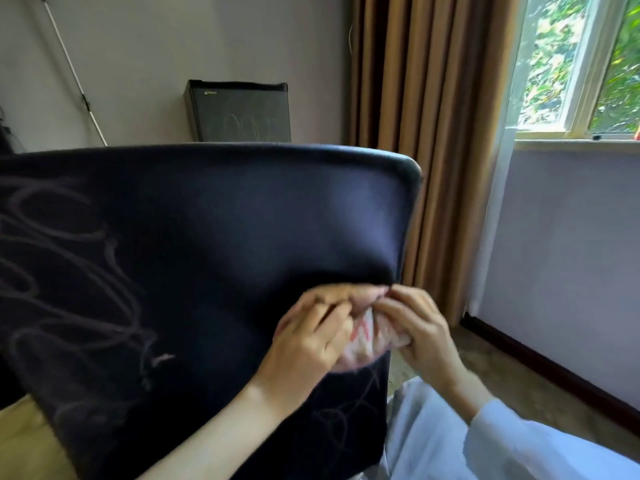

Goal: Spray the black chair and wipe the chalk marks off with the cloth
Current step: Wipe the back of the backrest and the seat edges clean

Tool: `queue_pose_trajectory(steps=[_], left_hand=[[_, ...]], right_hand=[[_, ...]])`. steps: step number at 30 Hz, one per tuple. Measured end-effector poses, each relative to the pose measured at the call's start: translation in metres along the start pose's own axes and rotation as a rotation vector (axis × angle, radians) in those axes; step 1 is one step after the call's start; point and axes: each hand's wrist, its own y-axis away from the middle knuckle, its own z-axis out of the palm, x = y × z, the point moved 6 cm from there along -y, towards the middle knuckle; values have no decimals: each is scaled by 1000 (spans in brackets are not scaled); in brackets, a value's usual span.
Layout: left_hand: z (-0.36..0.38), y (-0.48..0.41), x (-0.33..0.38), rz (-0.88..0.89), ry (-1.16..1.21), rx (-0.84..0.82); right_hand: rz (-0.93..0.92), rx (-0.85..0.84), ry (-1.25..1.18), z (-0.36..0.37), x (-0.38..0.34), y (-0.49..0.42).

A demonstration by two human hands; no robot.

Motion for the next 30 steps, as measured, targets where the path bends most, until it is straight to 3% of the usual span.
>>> queue_pose_trajectory(steps=[2, 6, 14, 18, 22, 26, 30], left_hand=[[17, 25, 16, 41, 20, 14], [24, 34, 32, 116, 43, -53], [-56, -92, -8, 45, 1, 299], [-78, -117, -14, 36, -51, 346], [-50, -79, -9, 49, -46, 306], [0, 0, 11, 52, 14, 150], [45, 77, 44, 121, -5, -67]], right_hand=[[14, -111, -56, 32, -1, 47], [19, -174, -37, 44, 2, 71], [-46, 238, 115, -69, -4, -67], [-83, 295, 138, -95, -3, -98], [-8, 187, 71, -55, -3, -52], [75, 43, 25, 5, -4, 21], [123, -263, 40, 66, -13, 101]])
